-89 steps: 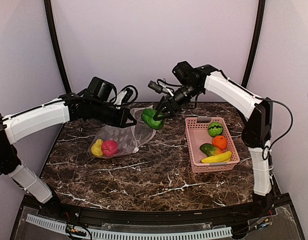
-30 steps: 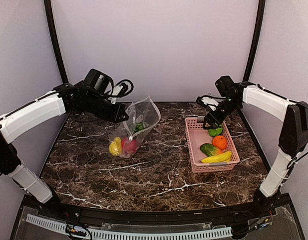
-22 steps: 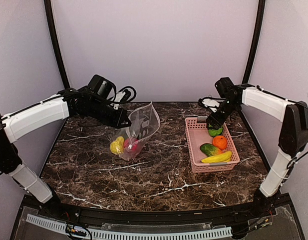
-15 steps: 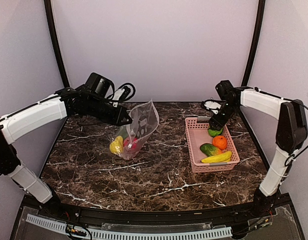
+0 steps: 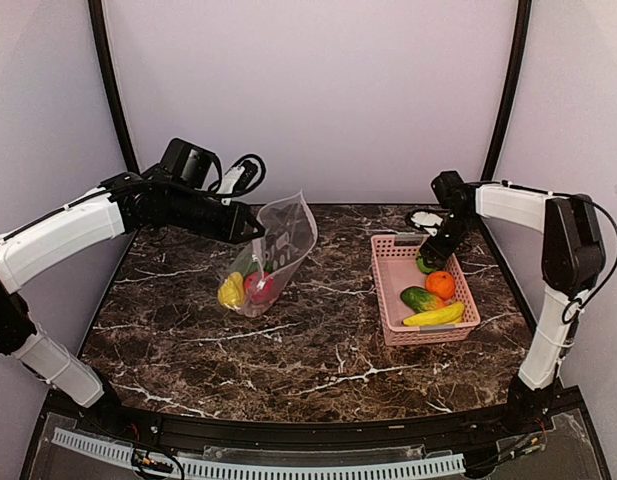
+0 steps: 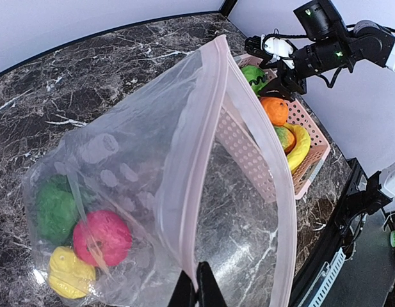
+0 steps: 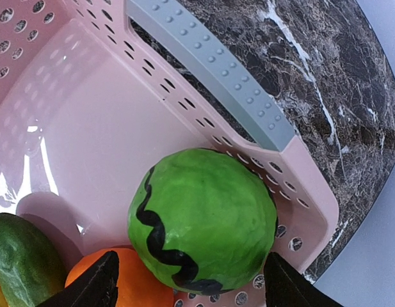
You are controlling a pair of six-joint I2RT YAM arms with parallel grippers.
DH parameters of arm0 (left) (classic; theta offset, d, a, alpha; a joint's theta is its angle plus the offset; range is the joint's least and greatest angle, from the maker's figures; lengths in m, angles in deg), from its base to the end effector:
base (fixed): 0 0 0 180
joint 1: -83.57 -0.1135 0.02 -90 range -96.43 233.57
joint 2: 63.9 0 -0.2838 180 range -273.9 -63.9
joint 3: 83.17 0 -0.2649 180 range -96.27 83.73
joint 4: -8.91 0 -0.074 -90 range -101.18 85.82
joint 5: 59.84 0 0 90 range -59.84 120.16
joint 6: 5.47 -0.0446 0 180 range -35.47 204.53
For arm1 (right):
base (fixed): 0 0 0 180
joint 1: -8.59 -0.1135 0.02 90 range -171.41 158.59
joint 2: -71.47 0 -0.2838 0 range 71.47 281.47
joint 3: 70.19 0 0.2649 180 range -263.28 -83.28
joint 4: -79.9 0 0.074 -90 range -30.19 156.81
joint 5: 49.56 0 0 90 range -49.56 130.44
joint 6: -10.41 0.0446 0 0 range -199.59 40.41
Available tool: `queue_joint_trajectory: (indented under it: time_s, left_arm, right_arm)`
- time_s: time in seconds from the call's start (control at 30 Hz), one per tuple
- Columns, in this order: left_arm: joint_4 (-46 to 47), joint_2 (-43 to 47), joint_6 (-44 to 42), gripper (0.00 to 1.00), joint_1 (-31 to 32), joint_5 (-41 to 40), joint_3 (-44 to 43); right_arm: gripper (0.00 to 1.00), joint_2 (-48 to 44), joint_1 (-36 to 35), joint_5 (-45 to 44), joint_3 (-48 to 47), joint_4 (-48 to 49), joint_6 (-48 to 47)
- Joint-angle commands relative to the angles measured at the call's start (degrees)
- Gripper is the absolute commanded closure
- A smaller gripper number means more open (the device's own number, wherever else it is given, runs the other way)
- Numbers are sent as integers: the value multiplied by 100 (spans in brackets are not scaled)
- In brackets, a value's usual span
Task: Place the food in the zip-top bag and seal the zipper
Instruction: Pick up the fake fruit from the bin.
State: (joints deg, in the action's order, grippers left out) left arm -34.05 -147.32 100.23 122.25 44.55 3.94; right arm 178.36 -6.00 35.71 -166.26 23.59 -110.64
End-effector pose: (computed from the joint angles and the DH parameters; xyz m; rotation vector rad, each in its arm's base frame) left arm 0.2636 -0.2252 0.3743 0.5965 2.1696 -0.8034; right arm 0.3964 0.0994 0.2262 -1.0461 2.5455 -0.1922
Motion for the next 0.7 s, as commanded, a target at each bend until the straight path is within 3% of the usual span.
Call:
queue_joint_trajectory:
  time_s: [0.0, 0.4, 0.57, 0.67]
  left_arm:
    - [95, 57, 27, 99, -2, 110, -106]
    - [206, -9, 83, 99, -1, 195, 23]
    - [266, -4, 132, 99, -2, 221, 104]
    - [299, -27, 142, 99, -5, 239, 137]
  right_arm:
    - [24, 156, 53, 20, 88, 195, -16]
    - [17, 522, 64, 4, 89, 403, 44]
    - [22, 560, 62, 108, 80, 459, 96]
    - [29, 535, 66, 193, 80, 464, 124]
